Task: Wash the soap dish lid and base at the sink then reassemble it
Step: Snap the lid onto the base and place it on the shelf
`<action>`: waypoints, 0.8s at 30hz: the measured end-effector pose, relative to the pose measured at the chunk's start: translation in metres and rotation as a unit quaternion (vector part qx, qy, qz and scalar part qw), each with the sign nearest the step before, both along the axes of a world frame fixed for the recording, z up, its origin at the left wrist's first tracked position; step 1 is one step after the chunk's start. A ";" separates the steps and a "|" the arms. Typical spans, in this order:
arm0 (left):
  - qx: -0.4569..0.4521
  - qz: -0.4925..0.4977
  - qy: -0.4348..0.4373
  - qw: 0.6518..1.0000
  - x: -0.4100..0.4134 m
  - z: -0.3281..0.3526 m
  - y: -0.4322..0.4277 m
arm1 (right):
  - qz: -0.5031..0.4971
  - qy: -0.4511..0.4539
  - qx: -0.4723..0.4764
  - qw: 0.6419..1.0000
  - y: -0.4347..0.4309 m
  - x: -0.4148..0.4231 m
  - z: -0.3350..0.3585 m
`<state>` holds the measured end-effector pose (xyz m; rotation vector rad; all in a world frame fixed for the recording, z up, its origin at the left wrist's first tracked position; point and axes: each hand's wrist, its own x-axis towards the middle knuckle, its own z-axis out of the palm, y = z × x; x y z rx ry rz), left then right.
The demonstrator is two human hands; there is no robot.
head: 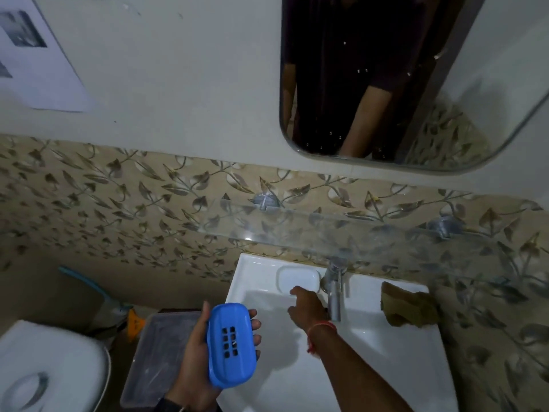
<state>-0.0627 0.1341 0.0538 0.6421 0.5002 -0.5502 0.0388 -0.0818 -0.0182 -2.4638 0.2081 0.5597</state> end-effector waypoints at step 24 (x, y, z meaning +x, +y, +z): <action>0.027 0.038 -0.061 0.997 -0.022 0.059 -0.020 | -0.043 -0.187 0.170 0.966 -0.059 -0.175 0.156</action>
